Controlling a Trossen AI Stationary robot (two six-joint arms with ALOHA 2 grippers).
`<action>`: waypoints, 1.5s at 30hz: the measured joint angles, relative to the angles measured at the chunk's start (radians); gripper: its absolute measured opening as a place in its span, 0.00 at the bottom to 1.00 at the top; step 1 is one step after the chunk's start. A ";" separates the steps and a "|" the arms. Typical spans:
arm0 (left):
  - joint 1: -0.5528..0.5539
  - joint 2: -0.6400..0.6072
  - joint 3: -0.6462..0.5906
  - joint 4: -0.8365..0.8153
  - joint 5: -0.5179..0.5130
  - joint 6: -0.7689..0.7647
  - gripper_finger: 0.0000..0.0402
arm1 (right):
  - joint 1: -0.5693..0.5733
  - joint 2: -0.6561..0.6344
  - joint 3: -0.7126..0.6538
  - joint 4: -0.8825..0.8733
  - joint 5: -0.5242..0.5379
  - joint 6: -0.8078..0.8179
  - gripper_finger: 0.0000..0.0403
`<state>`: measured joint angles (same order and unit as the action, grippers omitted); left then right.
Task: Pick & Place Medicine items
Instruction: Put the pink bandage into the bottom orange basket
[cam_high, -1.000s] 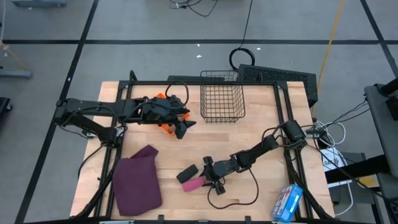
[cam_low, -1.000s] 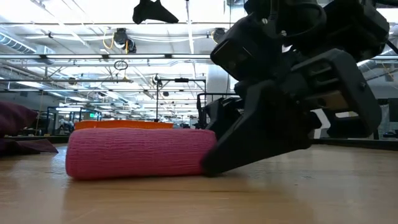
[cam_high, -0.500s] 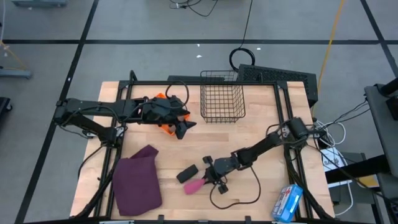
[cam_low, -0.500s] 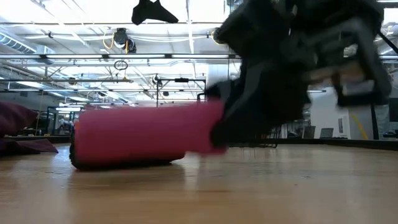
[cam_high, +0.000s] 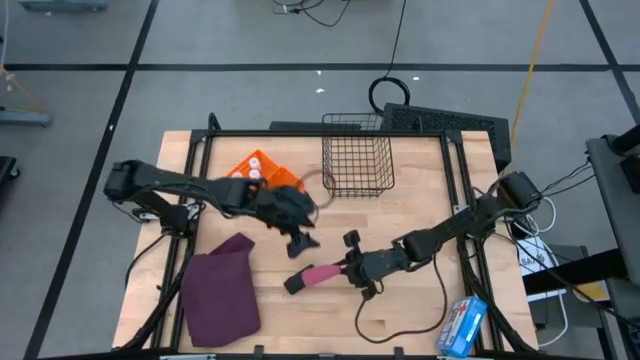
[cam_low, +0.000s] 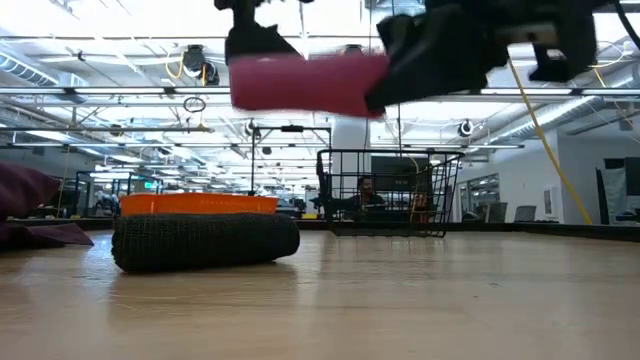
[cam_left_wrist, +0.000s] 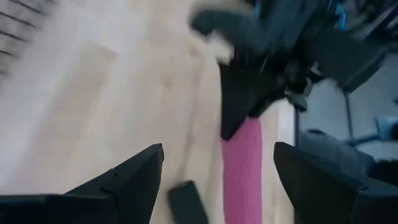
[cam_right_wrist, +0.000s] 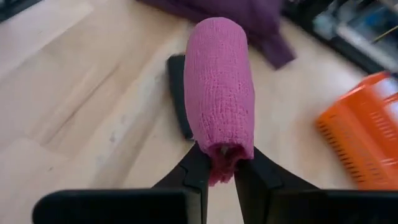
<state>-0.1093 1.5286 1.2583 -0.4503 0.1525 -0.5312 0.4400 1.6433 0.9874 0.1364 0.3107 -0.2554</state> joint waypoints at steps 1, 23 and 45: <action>-0.007 0.022 0.000 0.014 0.019 -0.006 0.78 | 0.005 -0.005 0.000 0.005 0.022 -0.013 0.10; -0.066 0.200 0.000 0.137 0.107 -0.036 0.69 | 0.034 -0.005 0.000 0.032 0.136 -0.127 0.10; 0.011 0.078 0.010 0.061 0.016 0.093 0.01 | 0.031 -0.038 0.001 0.089 0.133 -0.018 0.33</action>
<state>-0.0982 1.6068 1.2686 -0.3891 0.1685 -0.4385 0.4708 1.6055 0.9886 0.2258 0.4442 -0.2737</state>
